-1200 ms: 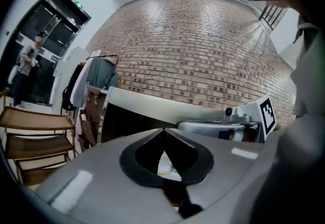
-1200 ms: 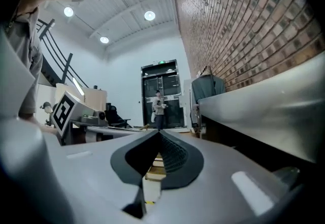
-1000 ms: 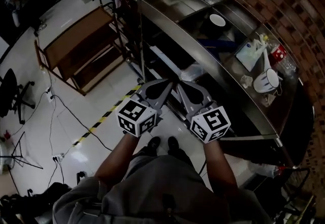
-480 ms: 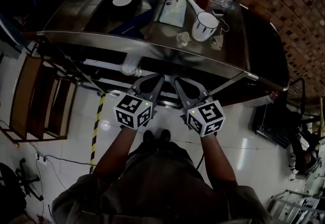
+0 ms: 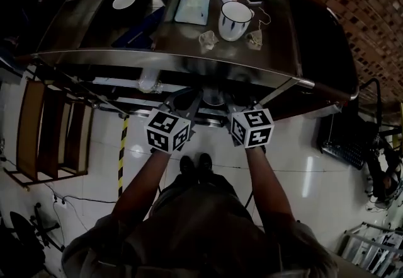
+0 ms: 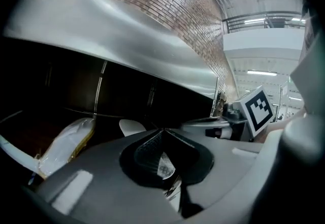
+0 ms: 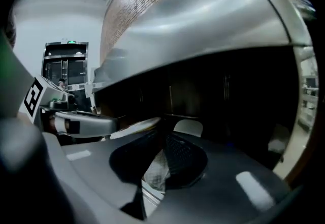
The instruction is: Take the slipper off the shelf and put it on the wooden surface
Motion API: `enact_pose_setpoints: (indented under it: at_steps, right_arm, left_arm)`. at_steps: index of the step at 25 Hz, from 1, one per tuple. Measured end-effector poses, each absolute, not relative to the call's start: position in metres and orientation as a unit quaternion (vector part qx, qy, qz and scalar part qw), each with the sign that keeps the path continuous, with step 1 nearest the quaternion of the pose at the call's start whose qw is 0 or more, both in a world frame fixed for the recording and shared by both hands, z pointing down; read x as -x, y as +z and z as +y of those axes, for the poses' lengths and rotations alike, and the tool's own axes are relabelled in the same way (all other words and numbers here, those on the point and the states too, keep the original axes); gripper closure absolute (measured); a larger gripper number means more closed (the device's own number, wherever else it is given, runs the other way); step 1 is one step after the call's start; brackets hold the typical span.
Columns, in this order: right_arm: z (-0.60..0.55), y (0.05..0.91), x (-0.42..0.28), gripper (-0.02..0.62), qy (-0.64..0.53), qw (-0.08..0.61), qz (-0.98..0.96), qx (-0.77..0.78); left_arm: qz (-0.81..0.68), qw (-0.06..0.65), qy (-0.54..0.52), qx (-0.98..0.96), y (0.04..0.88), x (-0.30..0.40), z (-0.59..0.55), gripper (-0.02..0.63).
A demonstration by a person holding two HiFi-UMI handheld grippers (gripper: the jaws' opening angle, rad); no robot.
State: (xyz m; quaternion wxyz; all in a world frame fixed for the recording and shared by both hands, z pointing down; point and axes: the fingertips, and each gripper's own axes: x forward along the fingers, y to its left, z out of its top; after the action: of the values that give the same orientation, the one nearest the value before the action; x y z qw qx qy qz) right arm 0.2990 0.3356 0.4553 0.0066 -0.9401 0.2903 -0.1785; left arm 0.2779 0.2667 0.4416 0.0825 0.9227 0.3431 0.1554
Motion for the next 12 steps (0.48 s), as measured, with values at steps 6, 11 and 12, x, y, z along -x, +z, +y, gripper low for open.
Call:
enact_pose_setpoints:
  at_steps: [6, 11, 12]
  right_arm:
    - [0.328, 0.495, -0.341, 0.504, -0.207, -0.007, 0.27, 0.94]
    - [0.321, 0.532, -0.375, 0.494, -0.23, -0.047, 0.246, 0.94]
    - [0.32, 0.537, -0.38, 0.478, -0.236, -0.048, 0.242, 0.94]
  left_arm:
    - [0.322, 0.09, 0.171, -0.927, 0.458, -0.289, 0.254, 0.614]
    - [0.311, 0.091, 0.185, -0.928, 0.468, -0.288, 0.244, 0.614]
    - [0.308, 0.092, 0.186, -0.929, 0.469, -0.287, 0.242, 0.614]
